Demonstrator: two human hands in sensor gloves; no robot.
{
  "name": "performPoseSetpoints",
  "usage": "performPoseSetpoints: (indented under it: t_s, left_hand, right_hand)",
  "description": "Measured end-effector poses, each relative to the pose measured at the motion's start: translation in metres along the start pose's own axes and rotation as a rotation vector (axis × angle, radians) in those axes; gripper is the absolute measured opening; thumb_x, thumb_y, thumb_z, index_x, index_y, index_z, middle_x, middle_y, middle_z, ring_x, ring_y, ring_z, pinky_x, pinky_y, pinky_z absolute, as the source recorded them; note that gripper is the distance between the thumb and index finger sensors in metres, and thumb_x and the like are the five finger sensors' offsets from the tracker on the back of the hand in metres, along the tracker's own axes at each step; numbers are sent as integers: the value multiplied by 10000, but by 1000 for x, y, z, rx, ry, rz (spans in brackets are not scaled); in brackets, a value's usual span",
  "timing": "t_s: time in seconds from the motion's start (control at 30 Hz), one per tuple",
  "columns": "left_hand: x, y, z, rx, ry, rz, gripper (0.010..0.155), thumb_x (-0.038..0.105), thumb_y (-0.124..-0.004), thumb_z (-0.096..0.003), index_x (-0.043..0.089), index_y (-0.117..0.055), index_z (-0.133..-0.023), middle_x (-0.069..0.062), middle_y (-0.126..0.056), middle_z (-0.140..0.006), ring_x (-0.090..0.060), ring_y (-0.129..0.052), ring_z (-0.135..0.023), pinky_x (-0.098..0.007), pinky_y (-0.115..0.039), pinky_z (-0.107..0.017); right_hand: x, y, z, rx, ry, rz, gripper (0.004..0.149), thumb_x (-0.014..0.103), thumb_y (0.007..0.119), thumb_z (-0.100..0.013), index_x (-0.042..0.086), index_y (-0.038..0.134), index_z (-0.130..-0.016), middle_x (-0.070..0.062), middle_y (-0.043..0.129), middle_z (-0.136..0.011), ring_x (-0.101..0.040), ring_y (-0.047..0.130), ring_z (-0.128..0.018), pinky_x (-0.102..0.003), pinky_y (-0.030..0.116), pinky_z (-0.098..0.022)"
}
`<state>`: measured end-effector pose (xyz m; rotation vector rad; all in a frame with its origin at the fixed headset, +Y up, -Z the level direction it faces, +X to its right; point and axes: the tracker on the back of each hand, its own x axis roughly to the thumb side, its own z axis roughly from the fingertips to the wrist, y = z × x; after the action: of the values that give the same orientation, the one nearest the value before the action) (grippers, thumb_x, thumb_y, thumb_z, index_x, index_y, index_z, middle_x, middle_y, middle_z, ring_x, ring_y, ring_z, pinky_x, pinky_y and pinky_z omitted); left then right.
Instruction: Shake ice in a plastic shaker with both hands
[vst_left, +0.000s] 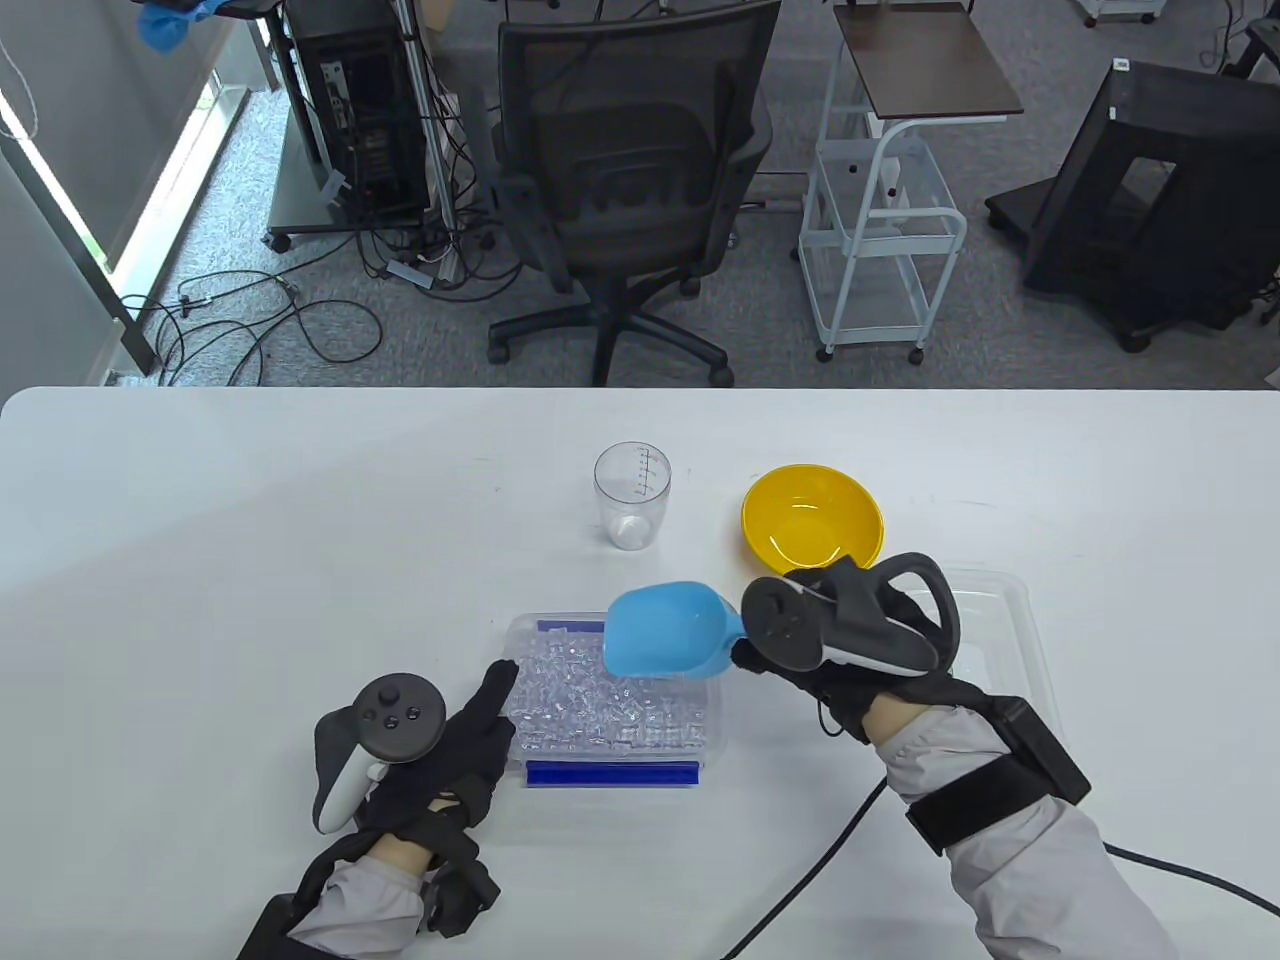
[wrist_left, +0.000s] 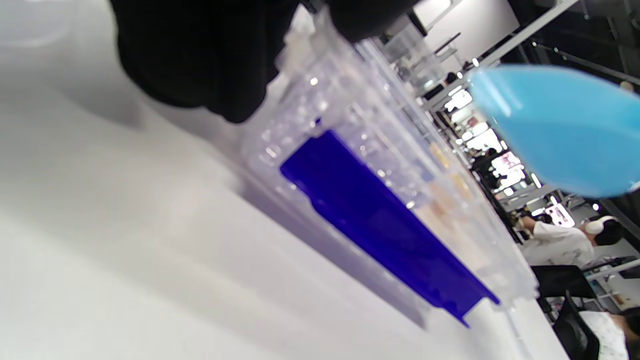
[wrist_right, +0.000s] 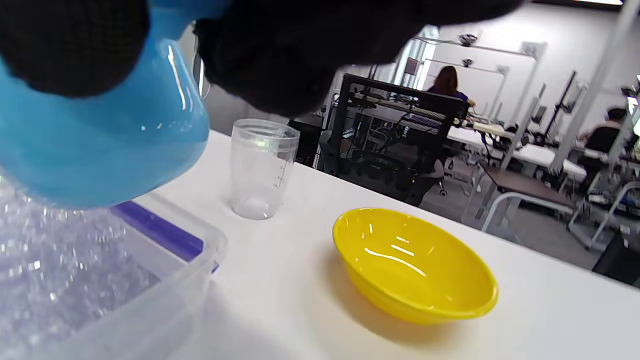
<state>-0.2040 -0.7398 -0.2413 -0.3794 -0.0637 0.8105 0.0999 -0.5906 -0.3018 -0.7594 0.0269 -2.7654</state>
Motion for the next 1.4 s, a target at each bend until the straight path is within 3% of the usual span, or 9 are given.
performPoseSetpoints:
  t_s: [0.13,0.37,0.53,0.73,1.0,1.17,1.4]
  left_hand:
    - [0,0,0,0,0,1,577,223,-606,-693,167,-380,-1221,-384,-704,-1057,-438,-884,-857,-540,-834,-585]
    - [0,0,0,-3,0,1,577,226,-608,-694,168,-381,-1221,-378,-710,-1056,-434,-889,-852,-538,-835,-584]
    - [-1,2,0,-6,3,9,575,230,-618,-693,176,-392,-1219,-368,-729,-1049,-416,-905,-840,-525,-845,-578]
    - [-2,3,0,-9,6,21,571,239,-632,-695,189,-404,-1216,-355,-747,-1042,-399,-920,-828,-514,-854,-573]
    - [0,3,0,-4,8,3,571,238,-629,-696,183,-402,-1217,-360,-747,-1041,-405,-916,-830,-522,-848,-576]
    - [0,3,1,-4,6,4,571,239,-630,-695,182,-402,-1216,-361,-746,-1042,-409,-914,-830,-525,-847,-575]
    - [-1,3,0,-5,7,15,573,240,-630,-696,184,-401,-1218,-360,-747,-1040,-406,-915,-829,-523,-847,-576]
  right_hand:
    - [21,-3,-8,101,-32,141,621,604,776,-373,119,882,-746,-155,962,-499,-214,882,-223,-411,801,-191]
    - [50,-3,-26,261,-124,265,600,606,786,-368,139,913,-722,-149,976,-472,-206,891,-202,-404,809,-178]
    - [55,5,-33,247,-151,275,587,610,788,-358,157,917,-709,-126,982,-457,-188,894,-191,-391,817,-171]
    - [32,14,-28,226,-95,93,578,620,786,-358,170,923,-695,-102,987,-429,-161,890,-170,-366,819,-149]
    - [24,12,-31,250,-72,62,576,623,783,-352,177,928,-686,-96,988,-420,-156,888,-164,-361,819,-146]
    - [17,26,-26,270,-48,-63,580,627,772,-359,175,924,-689,-93,988,-419,-152,890,-163,-357,823,-141]
    - [23,29,-22,225,-36,-31,577,636,768,-362,184,923,-686,-80,989,-413,-137,890,-157,-345,825,-135]
